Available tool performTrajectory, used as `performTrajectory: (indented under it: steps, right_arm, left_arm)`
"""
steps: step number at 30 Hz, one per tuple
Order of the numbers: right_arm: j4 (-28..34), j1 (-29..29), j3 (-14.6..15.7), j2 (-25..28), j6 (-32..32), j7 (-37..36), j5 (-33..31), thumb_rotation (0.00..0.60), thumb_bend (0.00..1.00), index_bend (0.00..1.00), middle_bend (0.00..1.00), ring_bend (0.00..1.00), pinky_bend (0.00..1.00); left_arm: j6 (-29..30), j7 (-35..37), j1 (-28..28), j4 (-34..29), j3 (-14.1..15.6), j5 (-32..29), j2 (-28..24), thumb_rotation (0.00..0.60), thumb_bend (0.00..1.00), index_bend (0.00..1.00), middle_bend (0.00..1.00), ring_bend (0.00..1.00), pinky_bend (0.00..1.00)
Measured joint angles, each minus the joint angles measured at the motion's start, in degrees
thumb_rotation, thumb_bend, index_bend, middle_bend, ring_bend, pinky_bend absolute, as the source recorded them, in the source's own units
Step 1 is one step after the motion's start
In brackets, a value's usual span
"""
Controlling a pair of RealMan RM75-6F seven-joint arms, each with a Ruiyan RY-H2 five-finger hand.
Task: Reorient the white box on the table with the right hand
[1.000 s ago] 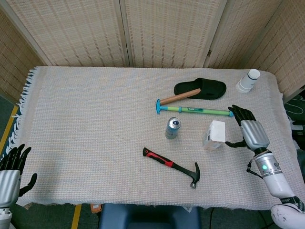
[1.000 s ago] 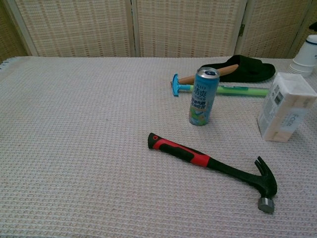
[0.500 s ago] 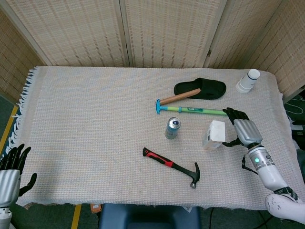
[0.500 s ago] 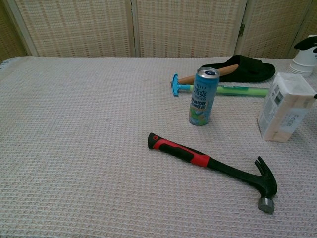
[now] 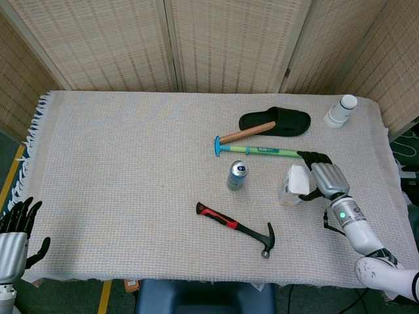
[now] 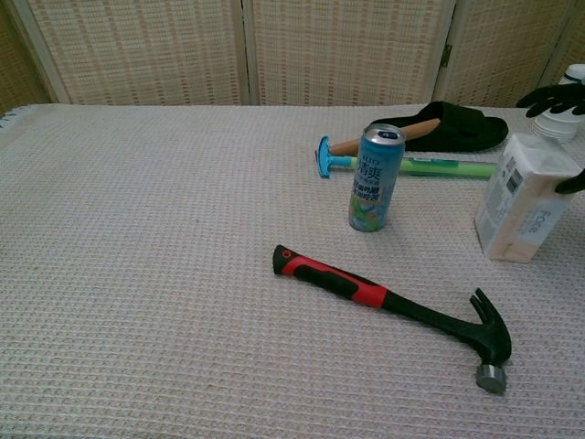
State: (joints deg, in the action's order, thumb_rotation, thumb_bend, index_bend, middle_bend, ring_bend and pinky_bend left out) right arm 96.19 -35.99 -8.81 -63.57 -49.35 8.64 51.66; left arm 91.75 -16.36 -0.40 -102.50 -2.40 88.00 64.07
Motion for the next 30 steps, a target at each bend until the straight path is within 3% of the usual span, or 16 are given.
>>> performTrajectory:
  steps: [30]
  right_arm:
    - [-0.1, -0.9, 0.39, -2.17, -2.62, 3.58, -3.0, 0.6, 0.04, 0.3, 0.3, 0.11, 0.0]
  left_arm:
    - [-0.04, 0.52, 0.05, 0.22, 0.01, -0.06, -0.06, 0.6, 0.34, 0.1, 0.0, 0.0, 0.15]
